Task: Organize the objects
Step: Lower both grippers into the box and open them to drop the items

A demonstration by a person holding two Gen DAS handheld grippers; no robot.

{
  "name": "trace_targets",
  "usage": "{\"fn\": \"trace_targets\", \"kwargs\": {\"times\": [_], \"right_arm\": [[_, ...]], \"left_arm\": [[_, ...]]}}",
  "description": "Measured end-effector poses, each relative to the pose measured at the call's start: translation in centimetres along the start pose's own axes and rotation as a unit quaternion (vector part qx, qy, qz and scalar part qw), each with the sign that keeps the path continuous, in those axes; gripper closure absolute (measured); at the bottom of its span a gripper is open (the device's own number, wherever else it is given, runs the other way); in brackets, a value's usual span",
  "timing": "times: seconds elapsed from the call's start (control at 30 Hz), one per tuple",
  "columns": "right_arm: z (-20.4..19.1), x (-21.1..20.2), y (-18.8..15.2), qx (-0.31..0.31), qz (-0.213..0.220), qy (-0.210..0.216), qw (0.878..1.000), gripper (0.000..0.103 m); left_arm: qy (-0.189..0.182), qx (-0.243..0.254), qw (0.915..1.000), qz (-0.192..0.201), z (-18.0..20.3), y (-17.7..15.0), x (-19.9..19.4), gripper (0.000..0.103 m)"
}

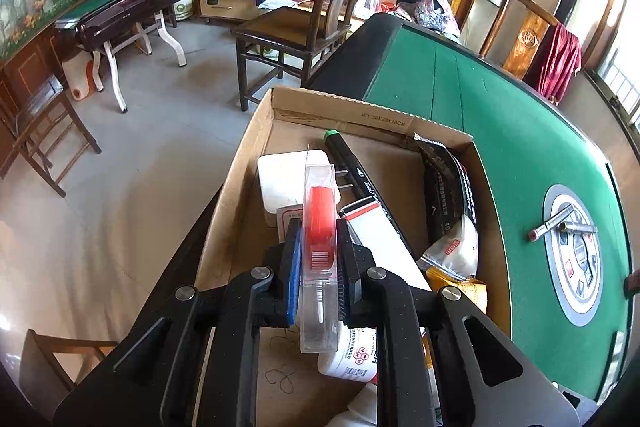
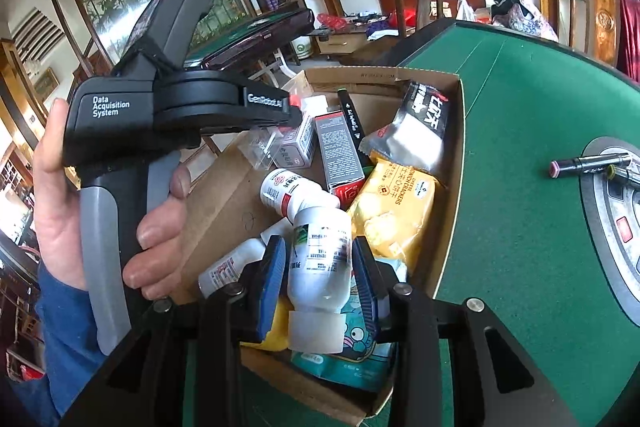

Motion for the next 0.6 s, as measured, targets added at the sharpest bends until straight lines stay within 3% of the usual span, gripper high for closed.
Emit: {"fn": "trace_targets", "kwargs": {"times": [0.23,0.5,0.6], "right_arm": [[0.7,-0.3,0.4,0.009,0.007,-0.001,1.000,0.068],[1.6,-1.2,0.6,0.030,0.014,0.003,0.999,0.068],[2.6,-2.4,0.6,0.042,0.025,-0.001,0.999,0.068]], "left_arm": [[-0.003,-0.020,0.9998,0.005,-0.7,0.2,-0.2,0.088],[-0.011,-0.039,0.9990,0.018,-1.3,0.6,-0.8,0.062],[-0.019,-0.050,0.9981,0.029,-1.7,0.8,-1.2,0.062]]}}
Point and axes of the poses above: each gripper's, at about its wrist camera, not at the fingertips, and x roughly the way its jaws point, z to its right, y to its top, the point moved 6 cm from there along x, roughly the way its jaws point
